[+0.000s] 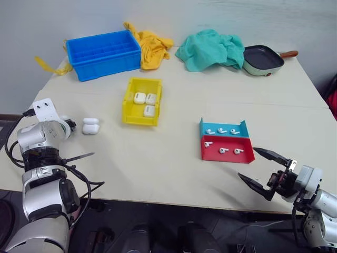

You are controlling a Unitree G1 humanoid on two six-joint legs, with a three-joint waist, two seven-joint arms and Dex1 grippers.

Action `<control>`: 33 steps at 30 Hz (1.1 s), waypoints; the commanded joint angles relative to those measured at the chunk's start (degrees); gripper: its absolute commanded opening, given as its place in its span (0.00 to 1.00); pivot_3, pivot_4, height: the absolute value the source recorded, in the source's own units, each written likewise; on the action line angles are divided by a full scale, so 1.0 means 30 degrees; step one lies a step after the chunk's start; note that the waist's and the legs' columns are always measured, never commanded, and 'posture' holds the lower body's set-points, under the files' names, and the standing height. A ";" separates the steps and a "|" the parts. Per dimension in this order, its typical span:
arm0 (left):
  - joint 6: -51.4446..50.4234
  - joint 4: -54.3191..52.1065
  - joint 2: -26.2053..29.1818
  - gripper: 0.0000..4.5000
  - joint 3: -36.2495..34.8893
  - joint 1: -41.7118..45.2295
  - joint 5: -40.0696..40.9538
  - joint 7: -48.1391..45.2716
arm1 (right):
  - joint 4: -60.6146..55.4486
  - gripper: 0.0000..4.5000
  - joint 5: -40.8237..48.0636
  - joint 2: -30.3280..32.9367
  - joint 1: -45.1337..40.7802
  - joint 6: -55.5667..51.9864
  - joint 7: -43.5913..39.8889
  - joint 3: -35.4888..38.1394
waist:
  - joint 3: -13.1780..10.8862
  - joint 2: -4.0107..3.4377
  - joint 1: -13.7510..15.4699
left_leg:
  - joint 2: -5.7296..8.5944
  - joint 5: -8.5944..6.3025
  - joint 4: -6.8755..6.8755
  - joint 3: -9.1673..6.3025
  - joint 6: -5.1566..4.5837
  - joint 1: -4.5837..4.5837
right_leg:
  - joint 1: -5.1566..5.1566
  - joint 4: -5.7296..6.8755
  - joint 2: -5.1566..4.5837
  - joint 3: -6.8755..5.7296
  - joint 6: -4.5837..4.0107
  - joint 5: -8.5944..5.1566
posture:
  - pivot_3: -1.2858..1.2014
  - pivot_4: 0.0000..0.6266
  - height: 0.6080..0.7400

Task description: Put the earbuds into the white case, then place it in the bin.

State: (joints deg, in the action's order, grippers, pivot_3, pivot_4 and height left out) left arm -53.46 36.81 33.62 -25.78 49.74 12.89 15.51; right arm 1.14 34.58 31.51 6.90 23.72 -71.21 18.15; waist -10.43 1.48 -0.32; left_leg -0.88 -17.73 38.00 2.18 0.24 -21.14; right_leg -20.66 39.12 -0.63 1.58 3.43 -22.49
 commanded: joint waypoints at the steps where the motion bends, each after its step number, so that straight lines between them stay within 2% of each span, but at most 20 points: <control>1: 0.0236 0.0090 -0.0009 0.62 -0.0030 0.0006 -0.0367 0.0143 | -0.0687 1.00 0.0335 -0.0044 0.0227 0.0306 0.0153 0.0472 | 0.0000 0.0000 0.0004 | 0.0000 0.0001 0.0000 -0.0001 0.0001 0.0000 | 0.0000 0.0003 0.0000 0.0000 0.0000 0.0000 | 0.52 0.24 1.00; 6: -0.1290 -0.4097 -0.0089 0.62 -0.0996 -0.2271 0.0258 -0.0167 | -0.0671 1.00 0.0312 -0.0160 0.0726 0.0567 0.0122 0.0618 | 0.0000 -0.0001 -0.0110 | -0.0003 0.0000 -0.0009 0.0002 0.0002 -0.0002 | -0.0006 0.0001 -0.0001 0.0004 0.0001 0.0000 | 0.52 0.24 1.00; 8: -0.0438 -0.7746 -0.0592 0.62 -0.2777 -0.4006 0.1856 -0.1515 | -0.0792 1.00 0.0363 -0.0174 0.1034 0.0645 0.0205 0.0806 | 0.0000 -0.0001 -0.0202 | -0.0008 -0.0004 -0.0014 0.0001 0.0006 -0.0007 | -0.0009 -0.0005 0.0000 0.0001 0.0001 0.0000 | 0.52 0.24 1.00; 10: 0.1198 -1.1251 -0.0988 0.62 -0.4548 -0.5446 0.4519 -0.4596 | -0.0993 1.00 0.0620 -0.0161 0.1328 0.0651 0.0335 0.1067 | -0.0001 0.0002 -0.0201 | -0.0012 -0.0005 -0.0015 -0.0005 0.0008 -0.0017 | -0.0008 -0.0005 0.0000 -0.0007 0.0000 0.0000 | 0.52 0.24 1.00; 13: 0.1988 -1.4810 0.0606 0.62 -0.4813 -0.8040 0.7291 -1.0442 | -0.1289 1.00 0.1375 0.0114 0.1214 -0.0408 0.1670 0.2005 | -0.0023 0.0040 -0.0350 | -0.0017 -0.0005 -0.0002 -0.0012 0.0009 -0.0039 | -0.0006 -0.0031 0.0002 -0.0019 0.0000 0.0000 | 0.52 0.24 1.00; 15: 0.2876 -1.5932 0.1153 0.62 -0.4559 -0.9152 0.8563 -1.3468 | -0.1211 1.00 0.1416 0.0679 0.1146 -0.0798 0.1404 0.2271 | -0.0023 0.0028 -0.0389 | -0.0015 -0.0005 -0.0002 -0.0013 0.0009 -0.0016 | 0.0035 -0.0063 0.0001 -0.0020 -0.0003 -0.0001 | 0.52 0.24 1.00; 17: 0.6141 -1.6962 0.1098 0.62 -0.2752 -1.0158 0.8329 -1.7153 | -0.1092 1.00 0.1496 0.1440 0.1105 -0.1302 0.0987 0.2631 | 0.0009 -0.0073 -0.0334 | -0.0007 -0.0004 -0.0003 -0.0012 0.0002 0.0013 | 0.0096 -0.0128 -0.0008 -0.0018 -0.0007 -0.0003 | 0.52 0.24 1.00; 19: 0.7439 -1.7467 0.0600 0.62 -0.1717 -1.0410 0.8774 -1.8883 | -0.0962 1.00 0.1528 0.1936 0.1050 -0.1592 0.0748 0.2873 | 0.0060 -0.0203 -0.0190 | 0.0002 -0.0010 -0.0007 -0.0012 -0.0027 0.0034 | 0.0170 -0.0235 -0.0014 -0.0017 -0.0010 -0.0004 | 0.52 0.24 1.00; 23: 0.8060 -1.9491 -0.2697 0.62 0.1658 -0.9563 1.1299 -2.0484 | -0.0938 1.00 0.1419 0.3064 0.1837 -0.2259 0.0083 0.3747 | 0.0056 -0.0207 0.0002 | 0.0005 -0.0016 -0.0014 -0.0012 -0.0093 0.0016 | 0.0237 -0.0383 0.0003 -0.0009 -0.0021 -0.0009 | 0.52 0.24 1.00; 27: 0.8995 -1.9692 -0.5193 0.62 0.4572 -0.9878 1.2212 -2.2688 | -0.1610 1.00 0.0701 0.3385 0.3950 -0.2965 0.0614 0.4748 | 0.0076 -0.0227 0.0072 | 0.0007 -0.0058 0.0007 -0.0005 -0.0155 -0.0021 | 0.0245 -0.0425 0.0020 0.0017 0.0003 0.0003 | 0.52 0.24 1.00; 33: 1.4963 -1.5498 -0.7507 0.62 0.8302 -1.1001 0.8191 -2.6504 | -0.2555 1.00 -0.1256 0.3565 0.7281 -0.4113 0.1921 0.5767 | 0.0091 -0.0255 -0.0069 | 0.0002 -0.0079 -0.0008 0.0031 -0.0159 0.0024 | 0.0281 -0.0469 0.0071 0.0094 0.0016 0.0000 | 0.52 0.24 1.00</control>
State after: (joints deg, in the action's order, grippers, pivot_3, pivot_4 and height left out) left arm -13.66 -11.22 12.09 -2.83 16.68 40.32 -61.88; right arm -4.46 31.70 41.51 28.18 11.90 -66.70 32.84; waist -10.16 0.72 -0.52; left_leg -0.85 -17.94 37.97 2.29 -0.31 -21.05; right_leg -19.72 37.61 -0.41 1.92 3.46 -22.50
